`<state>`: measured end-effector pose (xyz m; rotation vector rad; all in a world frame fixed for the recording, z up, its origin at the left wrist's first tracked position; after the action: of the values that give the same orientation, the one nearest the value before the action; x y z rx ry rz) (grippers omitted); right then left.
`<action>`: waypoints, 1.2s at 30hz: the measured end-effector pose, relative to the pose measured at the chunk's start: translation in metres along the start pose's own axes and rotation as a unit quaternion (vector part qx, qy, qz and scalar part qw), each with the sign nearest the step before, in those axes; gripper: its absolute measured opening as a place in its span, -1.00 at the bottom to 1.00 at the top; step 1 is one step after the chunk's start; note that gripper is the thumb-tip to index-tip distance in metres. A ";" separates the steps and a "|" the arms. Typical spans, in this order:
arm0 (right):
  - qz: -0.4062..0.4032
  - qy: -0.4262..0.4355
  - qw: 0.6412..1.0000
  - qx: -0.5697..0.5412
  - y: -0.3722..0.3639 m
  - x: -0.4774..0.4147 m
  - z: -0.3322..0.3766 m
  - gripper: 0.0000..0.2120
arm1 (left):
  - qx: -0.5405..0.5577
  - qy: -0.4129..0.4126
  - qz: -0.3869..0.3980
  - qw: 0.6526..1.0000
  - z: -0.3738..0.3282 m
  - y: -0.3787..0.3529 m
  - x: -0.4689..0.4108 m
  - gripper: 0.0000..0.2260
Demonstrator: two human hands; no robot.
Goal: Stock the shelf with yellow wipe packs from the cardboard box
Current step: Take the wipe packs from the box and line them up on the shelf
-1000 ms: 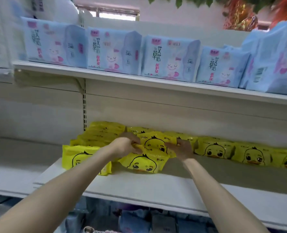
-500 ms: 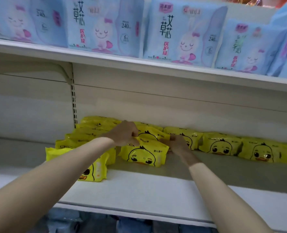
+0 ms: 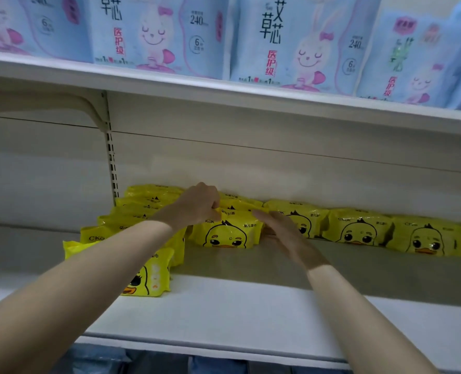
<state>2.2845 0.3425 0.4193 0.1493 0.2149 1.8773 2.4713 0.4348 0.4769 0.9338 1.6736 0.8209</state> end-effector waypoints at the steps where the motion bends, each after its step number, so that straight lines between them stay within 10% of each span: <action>1: -0.005 0.022 1.000 0.004 0.000 0.002 -0.001 -0.76 | -0.002 0.005 -0.001 1.000 0.000 0.000 0.000 -0.64; 6: -0.027 0.079 0.996 0.044 -0.014 0.005 -0.018 -0.27 | -0.001 0.002 -0.003 1.000 0.000 0.000 0.000 -0.80; 36: -0.140 0.132 0.981 0.013 0.016 0.079 -0.002 -0.44 | 0.149 0.054 -0.035 0.987 -0.036 0.036 0.071 -0.44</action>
<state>2.2450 0.4128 0.4207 -0.1103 0.4199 1.6104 2.4303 0.5114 0.4859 1.0416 1.9483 0.5916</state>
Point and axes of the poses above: each hand's wrist, its own x-axis away from the middle knuckle, its own y-axis out of the back of the hand, z = x × y, the point moved 1 cm from there along -x, towards the middle knuckle, and after that the axes turned 13 degrees about -z, right-handed, at the moved point
